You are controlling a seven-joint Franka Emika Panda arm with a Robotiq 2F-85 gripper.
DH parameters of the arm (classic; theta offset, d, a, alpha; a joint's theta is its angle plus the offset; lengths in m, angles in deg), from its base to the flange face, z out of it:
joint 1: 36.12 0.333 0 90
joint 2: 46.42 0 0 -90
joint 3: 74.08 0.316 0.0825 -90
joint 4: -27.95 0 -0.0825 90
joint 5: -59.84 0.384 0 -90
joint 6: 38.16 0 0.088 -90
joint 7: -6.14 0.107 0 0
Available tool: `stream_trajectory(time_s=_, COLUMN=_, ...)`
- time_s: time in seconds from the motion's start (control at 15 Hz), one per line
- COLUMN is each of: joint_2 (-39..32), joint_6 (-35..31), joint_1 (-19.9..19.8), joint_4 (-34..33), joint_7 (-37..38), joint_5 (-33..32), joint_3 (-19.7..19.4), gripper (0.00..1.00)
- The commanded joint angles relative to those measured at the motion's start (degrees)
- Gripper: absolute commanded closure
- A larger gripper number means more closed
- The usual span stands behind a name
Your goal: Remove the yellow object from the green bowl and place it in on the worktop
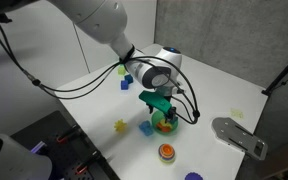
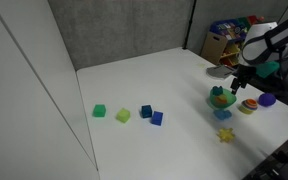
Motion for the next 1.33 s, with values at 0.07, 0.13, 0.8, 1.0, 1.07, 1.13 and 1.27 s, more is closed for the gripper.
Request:
stream_trajectory(time_s=0.07, joint_2=-7.9, joint_6=-2.7, joint_1=-0.9, joint_4=-7.9, joint_7=2.2, joint_5=-2.4, joint_3=1.8, gripper=0.0)
stream_trajectory(time_s=0.13, joint_2=-9.2, joint_6=-3.1, joint_1=-1.0, joint_4=-9.0, joint_7=2.0, joint_5=-2.6, joint_3=2.1, gripper=0.0)
stream_trajectory(time_s=0.8, joint_2=-16.6, joint_6=-15.2, joint_1=-0.8, joint_4=-12.5, joint_7=0.8, joint_5=-7.4, joint_3=1.9, gripper=0.0)
stream_trajectory(time_s=1.0, joint_2=-17.1, joint_6=-17.6, joint_1=-0.7, joint_4=-11.8, joint_7=1.0, joint_5=-8.9, joint_3=1.4, gripper=0.35)
stream_trajectory(time_s=1.07, joint_2=-16.9, joint_6=-18.2, joint_1=-0.7, joint_4=-11.4, joint_7=0.9, joint_5=-9.3, joint_3=1.3, gripper=0.44)
stream_trajectory(time_s=1.13, joint_2=-16.7, joint_6=-18.7, joint_1=-0.7, joint_4=-11.1, joint_7=0.9, joint_5=-9.6, joint_3=1.2, gripper=0.51)
stream_trajectory(time_s=1.27, joint_2=-16.0, joint_6=-18.9, joint_1=-0.8, joint_4=-10.6, joint_7=0.7, joint_5=-10.0, joint_3=1.2, gripper=0.66)
